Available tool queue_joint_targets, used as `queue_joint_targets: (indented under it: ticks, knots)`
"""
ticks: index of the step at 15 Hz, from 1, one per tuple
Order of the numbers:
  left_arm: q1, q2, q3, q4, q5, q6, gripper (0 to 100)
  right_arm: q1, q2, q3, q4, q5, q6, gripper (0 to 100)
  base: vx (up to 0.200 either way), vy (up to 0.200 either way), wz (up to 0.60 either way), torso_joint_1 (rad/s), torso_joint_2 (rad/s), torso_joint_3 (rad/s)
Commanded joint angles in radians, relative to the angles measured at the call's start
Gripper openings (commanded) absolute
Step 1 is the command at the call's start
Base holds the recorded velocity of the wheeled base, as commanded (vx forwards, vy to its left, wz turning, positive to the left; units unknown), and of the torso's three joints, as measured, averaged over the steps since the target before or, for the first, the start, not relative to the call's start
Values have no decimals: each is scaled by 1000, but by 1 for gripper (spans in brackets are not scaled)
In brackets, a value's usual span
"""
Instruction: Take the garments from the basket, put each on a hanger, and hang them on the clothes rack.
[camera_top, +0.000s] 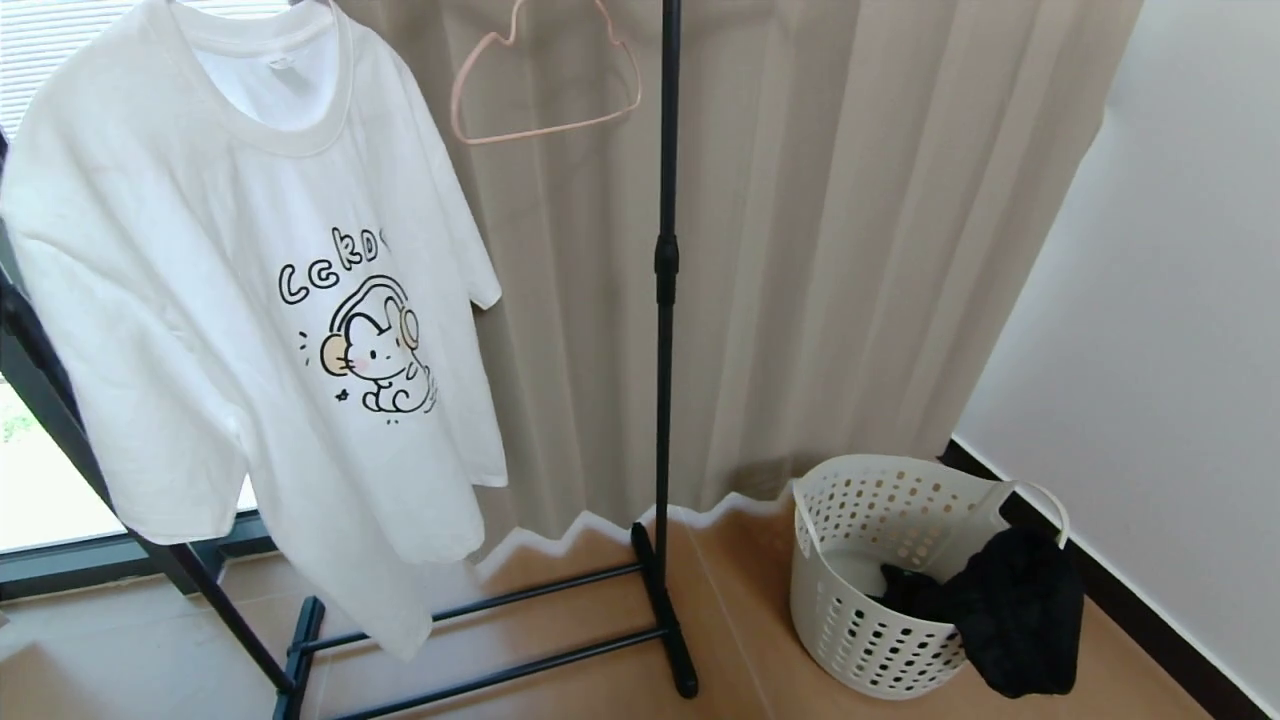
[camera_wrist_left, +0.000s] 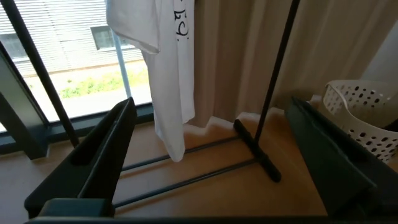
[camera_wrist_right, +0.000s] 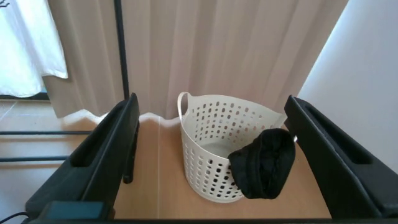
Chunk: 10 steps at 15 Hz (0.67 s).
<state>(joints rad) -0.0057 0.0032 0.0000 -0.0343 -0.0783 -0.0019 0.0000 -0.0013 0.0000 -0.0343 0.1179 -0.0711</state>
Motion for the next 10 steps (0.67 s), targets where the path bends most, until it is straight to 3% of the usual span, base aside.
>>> queue_joint_targets:
  ticks: [1, 4, 7, 10]
  knots:
    - [0, 1, 0, 2, 0, -1, 100, 0, 1, 0, 1, 0, 1, 100, 0, -200, -600, 7, 159, 159]
    - [0, 1, 0, 2, 0, -1, 100, 0, 1, 0, 2, -1, 1, 100, 0, 0, 0, 3, 106, 106]
    - [0, 1, 0, 2, 0, 0, 100, 0, 1, 0, 1, -1, 1, 100, 0, 0, -600, 2, 56, 59]
    - [0, 1, 0, 2, 0, 0, 100, 0, 1, 0, 1, -1, 1, 100, 0, 0, 0, 0, 0, 0]
